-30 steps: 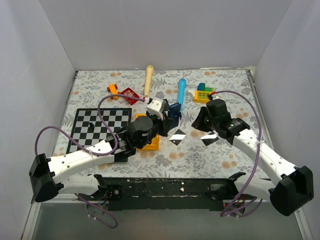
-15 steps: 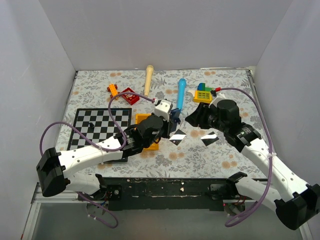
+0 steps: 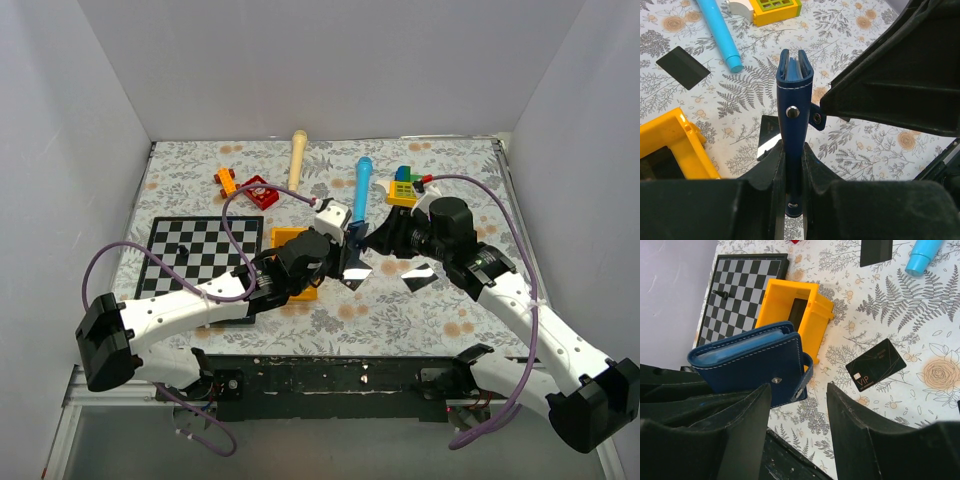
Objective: Put the credit cards into the card holder
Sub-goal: Open the card holder at the center of the board.
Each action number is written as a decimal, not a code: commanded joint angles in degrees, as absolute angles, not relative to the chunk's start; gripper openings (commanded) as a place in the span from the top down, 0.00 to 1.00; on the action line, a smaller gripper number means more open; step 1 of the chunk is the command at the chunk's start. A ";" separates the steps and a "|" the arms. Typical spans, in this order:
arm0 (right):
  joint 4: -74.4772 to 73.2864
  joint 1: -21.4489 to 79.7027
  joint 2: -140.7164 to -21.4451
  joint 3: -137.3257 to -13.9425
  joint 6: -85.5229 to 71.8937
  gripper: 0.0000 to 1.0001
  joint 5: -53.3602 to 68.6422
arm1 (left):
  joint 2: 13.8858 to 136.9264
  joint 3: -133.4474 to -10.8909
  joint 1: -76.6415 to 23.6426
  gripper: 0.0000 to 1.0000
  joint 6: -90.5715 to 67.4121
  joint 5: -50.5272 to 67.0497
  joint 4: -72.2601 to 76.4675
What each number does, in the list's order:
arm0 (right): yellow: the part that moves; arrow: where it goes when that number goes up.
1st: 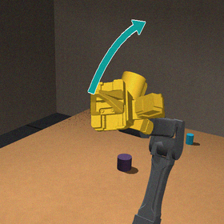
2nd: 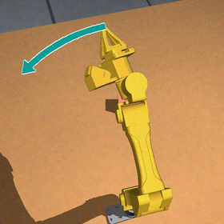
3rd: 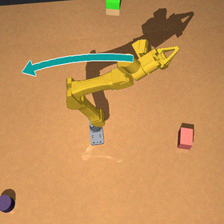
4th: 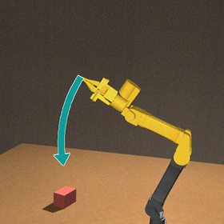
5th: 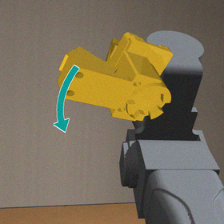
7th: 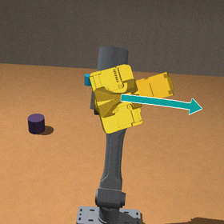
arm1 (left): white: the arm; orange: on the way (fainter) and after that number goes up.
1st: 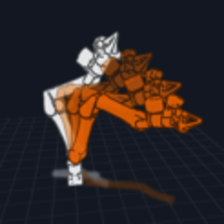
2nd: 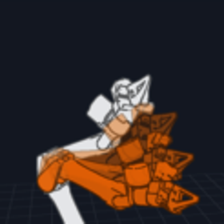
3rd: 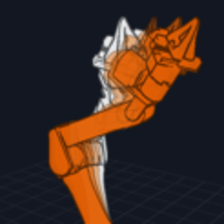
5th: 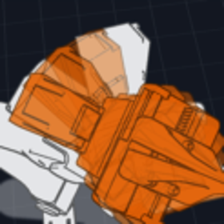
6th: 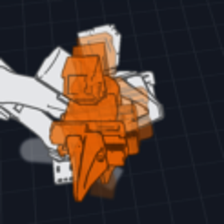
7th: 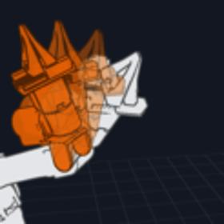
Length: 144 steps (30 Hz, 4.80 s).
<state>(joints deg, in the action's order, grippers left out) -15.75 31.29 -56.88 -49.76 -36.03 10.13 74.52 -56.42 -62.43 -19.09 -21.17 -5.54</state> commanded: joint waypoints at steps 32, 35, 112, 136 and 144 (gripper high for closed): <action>-12.91 31.20 -60.39 -48.07 -37.10 0.99 10.29 | 70.58 -53.00 -63.02 0.73 -20.92 -26.18 -1.50; -15.46 30.94 -58.63 -49.13 -35.51 0.99 9.84 | 70.66 -51.51 -60.92 0.51 -22.40 -26.02 -1.49; -35.51 14.85 -81.84 -54.75 -31.73 0.99 29.52 | 74.00 -48.78 -52.65 0.42 -22.23 -12.31 -1.58; -9.50 23.55 -81.56 -48.08 -53.53 0.99 46.59 | 65.48 -42.28 -46.41 0.41 -26.19 -8.70 0.70; -0.53 17.59 -86.04 -37.63 -56.34 0.99 48.16 | 67.32 -43.24 -46.41 0.43 -25.93 -6.07 0.62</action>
<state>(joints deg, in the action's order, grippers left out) -7.62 21.04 -84.75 -42.22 -53.78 45.76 67.22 -42.50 -46.65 -26.44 -7.90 0.47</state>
